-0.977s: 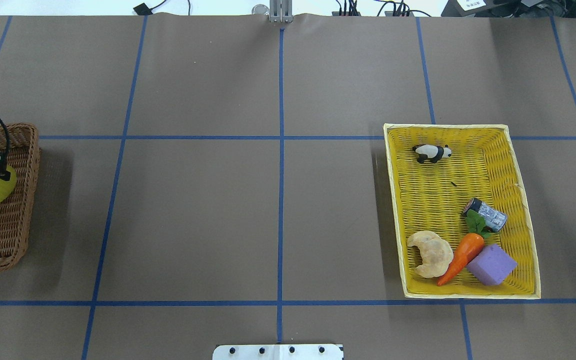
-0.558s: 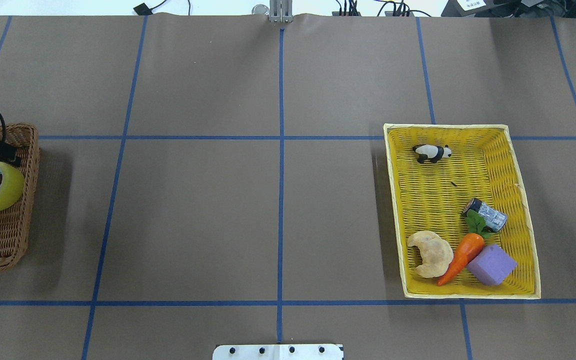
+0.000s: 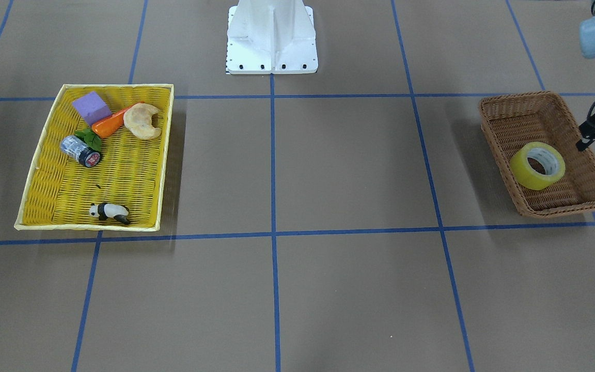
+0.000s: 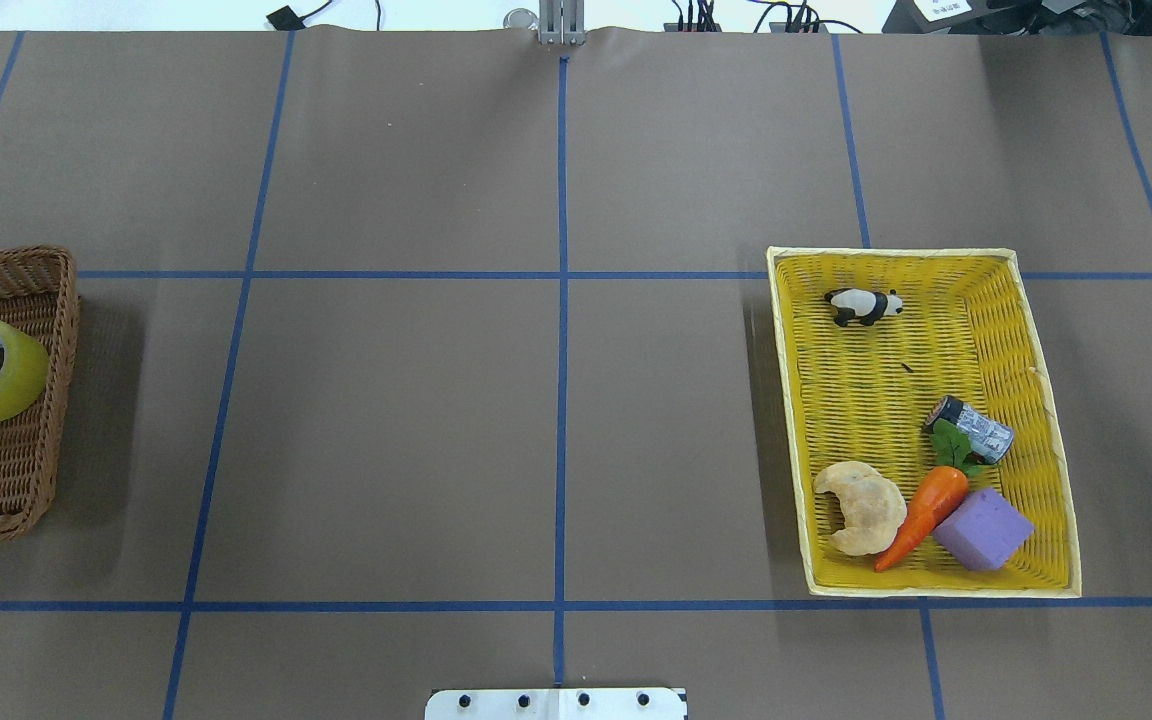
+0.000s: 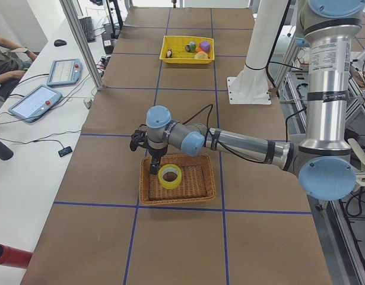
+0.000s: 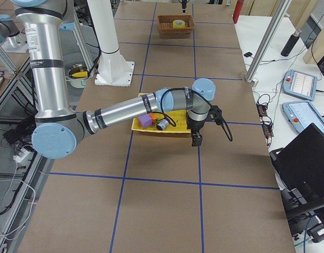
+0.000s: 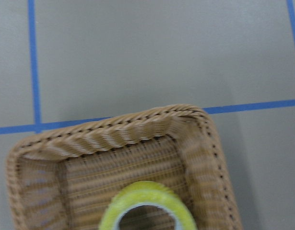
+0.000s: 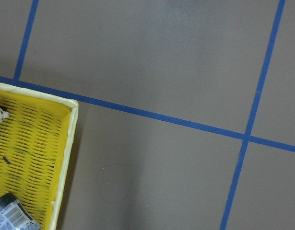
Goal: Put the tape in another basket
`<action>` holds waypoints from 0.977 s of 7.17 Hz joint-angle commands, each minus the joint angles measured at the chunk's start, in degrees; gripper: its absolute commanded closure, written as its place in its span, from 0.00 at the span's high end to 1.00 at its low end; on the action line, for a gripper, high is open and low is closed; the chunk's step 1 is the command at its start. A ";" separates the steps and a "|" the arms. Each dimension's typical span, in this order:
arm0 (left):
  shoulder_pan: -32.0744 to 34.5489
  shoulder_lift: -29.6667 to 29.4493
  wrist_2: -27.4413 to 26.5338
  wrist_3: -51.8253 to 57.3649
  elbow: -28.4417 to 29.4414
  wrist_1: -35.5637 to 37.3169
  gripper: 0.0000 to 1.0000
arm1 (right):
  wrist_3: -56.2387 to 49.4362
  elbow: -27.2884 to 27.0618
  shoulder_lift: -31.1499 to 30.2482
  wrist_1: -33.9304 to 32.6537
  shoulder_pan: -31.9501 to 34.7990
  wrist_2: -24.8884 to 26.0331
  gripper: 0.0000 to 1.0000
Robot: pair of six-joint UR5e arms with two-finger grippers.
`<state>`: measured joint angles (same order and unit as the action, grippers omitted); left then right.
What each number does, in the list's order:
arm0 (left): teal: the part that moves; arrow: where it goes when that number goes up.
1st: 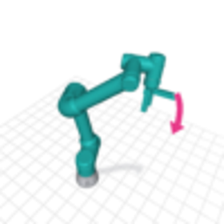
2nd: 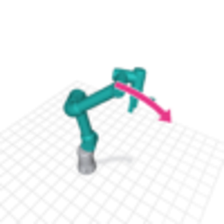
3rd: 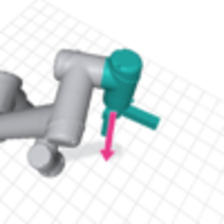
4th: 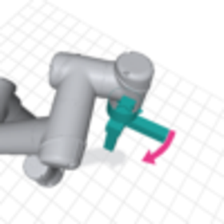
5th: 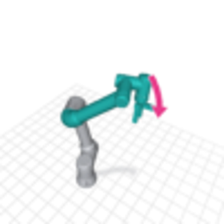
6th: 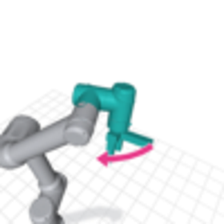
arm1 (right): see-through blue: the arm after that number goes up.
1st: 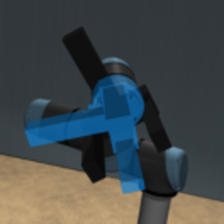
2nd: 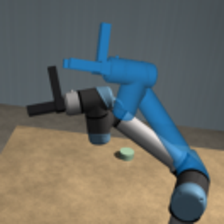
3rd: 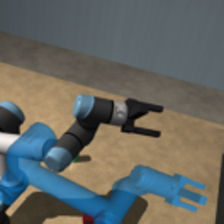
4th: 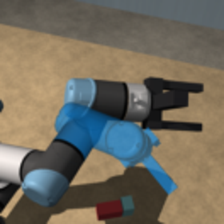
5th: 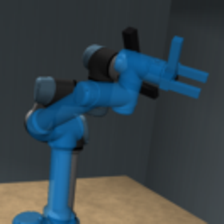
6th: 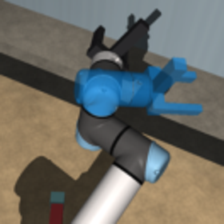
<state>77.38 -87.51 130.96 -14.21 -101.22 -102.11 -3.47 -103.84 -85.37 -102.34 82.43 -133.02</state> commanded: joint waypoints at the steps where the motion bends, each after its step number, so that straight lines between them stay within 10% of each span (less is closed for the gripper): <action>1: 8.19 -0.38 4.71 6.30 5.66 2.53 0.98 | -0.75 0.39 -1.46 -0.23 1.15 0.04 1.00; 7: 9.02 1.46 5.36 5.78 4.90 1.13 0.98 | -0.49 1.71 -3.31 0.83 1.59 0.31 1.00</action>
<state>86.36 -86.09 136.63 -8.34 -96.28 -100.39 -4.29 -102.50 -88.69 -101.65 84.05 -132.31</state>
